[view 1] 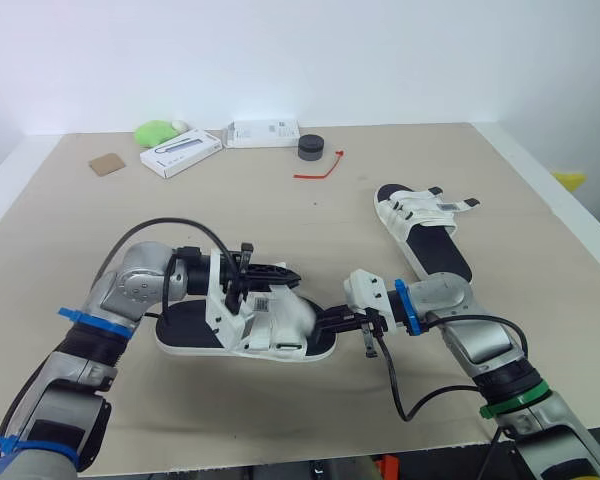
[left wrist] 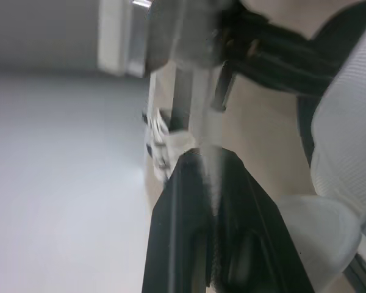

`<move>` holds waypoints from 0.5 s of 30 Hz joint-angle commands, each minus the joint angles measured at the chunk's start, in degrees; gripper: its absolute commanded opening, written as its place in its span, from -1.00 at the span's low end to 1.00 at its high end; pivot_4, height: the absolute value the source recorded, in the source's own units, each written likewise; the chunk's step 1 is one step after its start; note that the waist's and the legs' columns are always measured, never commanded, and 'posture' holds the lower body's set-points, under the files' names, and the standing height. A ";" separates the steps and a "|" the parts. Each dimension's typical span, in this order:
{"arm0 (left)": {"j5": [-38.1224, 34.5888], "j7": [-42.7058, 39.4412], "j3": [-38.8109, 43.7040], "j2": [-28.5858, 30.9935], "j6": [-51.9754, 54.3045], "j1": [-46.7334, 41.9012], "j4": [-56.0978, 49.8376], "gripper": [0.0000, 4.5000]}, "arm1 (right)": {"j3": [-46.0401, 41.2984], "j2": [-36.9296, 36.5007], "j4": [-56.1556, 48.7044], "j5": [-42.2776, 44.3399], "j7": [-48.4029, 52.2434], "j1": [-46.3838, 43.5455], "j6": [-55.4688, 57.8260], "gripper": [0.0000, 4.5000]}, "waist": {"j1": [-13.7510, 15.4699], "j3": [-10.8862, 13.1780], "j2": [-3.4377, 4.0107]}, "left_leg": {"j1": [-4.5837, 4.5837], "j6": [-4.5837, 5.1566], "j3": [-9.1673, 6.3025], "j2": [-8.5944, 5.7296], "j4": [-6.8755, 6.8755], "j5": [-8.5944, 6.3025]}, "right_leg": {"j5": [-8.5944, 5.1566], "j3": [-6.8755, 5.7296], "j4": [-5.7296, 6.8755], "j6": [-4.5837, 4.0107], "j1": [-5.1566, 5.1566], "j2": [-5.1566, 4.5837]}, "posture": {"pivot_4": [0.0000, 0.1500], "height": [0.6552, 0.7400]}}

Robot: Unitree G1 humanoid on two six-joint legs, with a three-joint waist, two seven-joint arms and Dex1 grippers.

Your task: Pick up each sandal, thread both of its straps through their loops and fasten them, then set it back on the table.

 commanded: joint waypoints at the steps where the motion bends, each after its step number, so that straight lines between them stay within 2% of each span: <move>1: 2.82 4.63 0.11 1.10 -2.91 -1.89 1.89 -0.95 | -0.15 0.03 -0.60 -0.04 0.41 -0.70 -0.57 -1.00 | -0.06 0.00 0.00 | 0.00 0.01 0.01 0.00 0.00 -0.01 | 0.00 0.00 0.00 0.00 0.00 0.00 | 1.00 1.00; 8: 3.30 7.52 -2.50 2.20 0.30 -3.22 2.97 -0.95 | -0.19 -0.04 -0.51 -0.17 0.45 -0.46 -0.83 -1.00 | -0.06 0.00 0.00 | 0.02 0.06 0.00 0.02 0.00 -0.01 | 0.00 -0.03 0.01 0.01 -0.02 0.03 | 1.00 1.00; 12: -0.83 5.39 -5.27 2.97 5.91 -2.99 0.73 -0.95 | -0.24 0.16 -0.19 -0.29 0.44 -0.73 -0.91 -1.00 | -0.07 0.00 0.00 | 0.03 0.06 0.01 0.03 0.00 -0.01 | -0.01 -0.03 0.02 0.01 -0.02 0.06 | 1.00 1.00; 15: -6.48 2.10 -7.37 3.93 11.29 -2.63 -1.41 -0.59 | -0.24 0.30 0.22 -0.41 0.59 -1.00 -1.10 -1.00 | -0.09 0.00 0.00 | 0.03 0.06 0.00 0.05 0.00 -0.01 | -0.01 -0.03 0.02 0.01 -0.04 0.08 | 1.00 1.00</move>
